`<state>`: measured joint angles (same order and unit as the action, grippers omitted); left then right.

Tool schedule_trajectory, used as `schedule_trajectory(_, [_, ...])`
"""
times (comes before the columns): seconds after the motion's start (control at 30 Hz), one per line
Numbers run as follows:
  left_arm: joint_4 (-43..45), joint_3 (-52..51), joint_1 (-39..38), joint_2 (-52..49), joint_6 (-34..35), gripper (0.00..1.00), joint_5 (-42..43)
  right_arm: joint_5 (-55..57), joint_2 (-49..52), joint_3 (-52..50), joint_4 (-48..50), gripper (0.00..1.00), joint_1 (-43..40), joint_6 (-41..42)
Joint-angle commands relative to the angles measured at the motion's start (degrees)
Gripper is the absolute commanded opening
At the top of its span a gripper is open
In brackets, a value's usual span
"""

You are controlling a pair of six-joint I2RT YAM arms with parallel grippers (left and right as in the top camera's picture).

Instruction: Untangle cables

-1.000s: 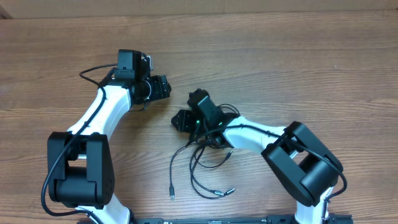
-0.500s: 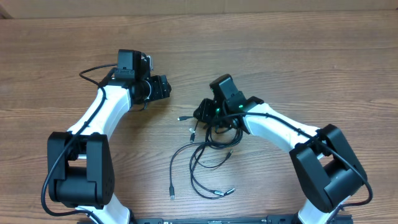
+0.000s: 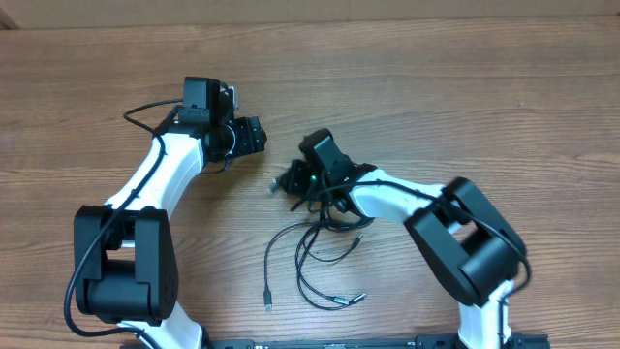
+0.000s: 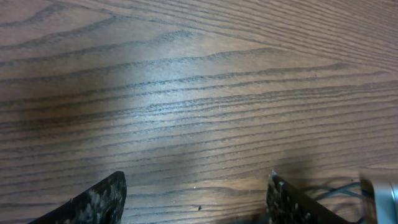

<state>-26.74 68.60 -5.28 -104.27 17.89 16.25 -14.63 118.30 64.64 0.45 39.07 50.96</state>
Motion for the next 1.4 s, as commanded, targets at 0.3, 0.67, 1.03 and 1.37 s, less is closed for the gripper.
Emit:
schedule_trajectory(0.3, [0.5,0.57,-0.35,-0.35,-0.79,0.72,-0.35,6.73,6.75,1.29,9.73,0.26,-4.17,-4.66])
schedule_trajectory(0.67, [0.46,0.57,-0.37,-0.35,-3.69,0.72,3.76,-15.96,-8.7,4.11,-2.43,0.73,-16.44,-9.68])
schedule_trajectory(1.03, [1.16,0.57,-2.89,-0.35,-18.05,0.64,21.81,-7.43,-20.04,4.09,-41.62,0.89,-27.52,-19.56])
schedule_trajectory(1.37, [0.42,0.57,-20.39,-0.46,-22.64,0.65,2.89,2.56,-19.93,3.96,-55.47,1.0,-36.63,-19.56])
